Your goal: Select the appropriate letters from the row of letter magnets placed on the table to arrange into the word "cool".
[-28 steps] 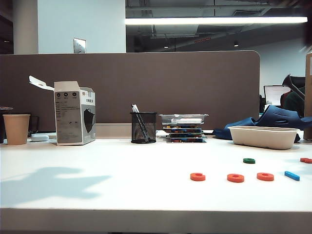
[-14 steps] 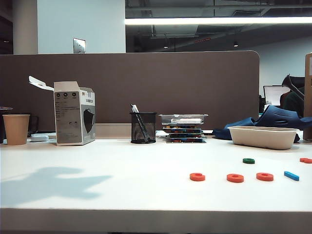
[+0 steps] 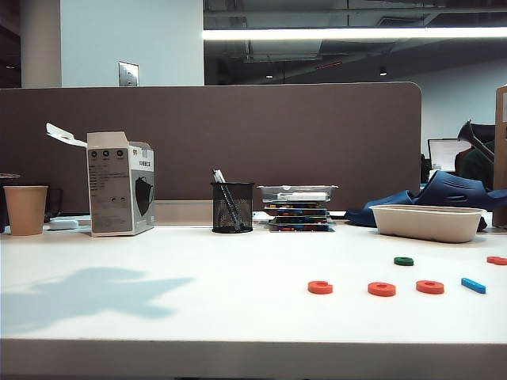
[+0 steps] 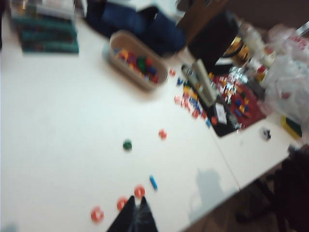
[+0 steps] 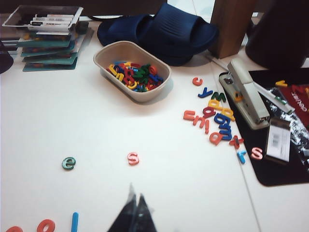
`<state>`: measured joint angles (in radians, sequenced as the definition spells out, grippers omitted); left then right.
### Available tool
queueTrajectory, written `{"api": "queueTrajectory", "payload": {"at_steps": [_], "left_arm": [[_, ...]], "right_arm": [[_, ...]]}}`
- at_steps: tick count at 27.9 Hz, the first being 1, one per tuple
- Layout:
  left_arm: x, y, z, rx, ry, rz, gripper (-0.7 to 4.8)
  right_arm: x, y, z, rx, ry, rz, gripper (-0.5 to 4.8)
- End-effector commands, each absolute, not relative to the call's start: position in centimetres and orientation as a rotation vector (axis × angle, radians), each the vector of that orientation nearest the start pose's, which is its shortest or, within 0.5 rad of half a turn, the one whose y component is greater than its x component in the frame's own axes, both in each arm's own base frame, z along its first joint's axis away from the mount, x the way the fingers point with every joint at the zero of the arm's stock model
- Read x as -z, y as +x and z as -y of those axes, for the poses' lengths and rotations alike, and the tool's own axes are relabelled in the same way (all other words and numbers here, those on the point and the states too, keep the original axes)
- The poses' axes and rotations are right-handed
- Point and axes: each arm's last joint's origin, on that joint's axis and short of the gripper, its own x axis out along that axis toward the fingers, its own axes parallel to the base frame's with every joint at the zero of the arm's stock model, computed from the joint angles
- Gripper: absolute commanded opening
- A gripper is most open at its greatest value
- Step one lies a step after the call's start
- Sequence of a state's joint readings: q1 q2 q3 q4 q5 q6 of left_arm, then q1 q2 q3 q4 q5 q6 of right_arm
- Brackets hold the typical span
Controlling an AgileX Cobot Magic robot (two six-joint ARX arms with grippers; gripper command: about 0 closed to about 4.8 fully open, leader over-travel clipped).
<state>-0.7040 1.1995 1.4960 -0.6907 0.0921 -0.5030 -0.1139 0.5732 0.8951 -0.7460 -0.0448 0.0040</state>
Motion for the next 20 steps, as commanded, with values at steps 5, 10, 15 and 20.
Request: {"api": "queueTrajectory", "payload": {"at_steps": [5,10,15,20], "left_arm": [[-45.7,20.3,11.0,0.521,-0.283,-0.354,-0.05],[-47.2,21.4,5.7,0.336,-0.189,-0.288,-0.05],[-48.1,18.7,2.3,0.18,-0.077,-0.273,-0.05],[-48.0,14.2,1.1,0.086,-0.047,-0.237,-0.05]], "right_arm": [[-32.0,8.1,0.8,0.071,0.063,-0.365,-0.06],[-31.2,6.7,0.6,0.061,0.076,-0.32,-0.06],[-30.4,5.7,0.3,0.024,0.079,-0.278,-0.06],[-29.1,5.7,0.2,-0.006,0.076,-0.272,-0.06]]}}
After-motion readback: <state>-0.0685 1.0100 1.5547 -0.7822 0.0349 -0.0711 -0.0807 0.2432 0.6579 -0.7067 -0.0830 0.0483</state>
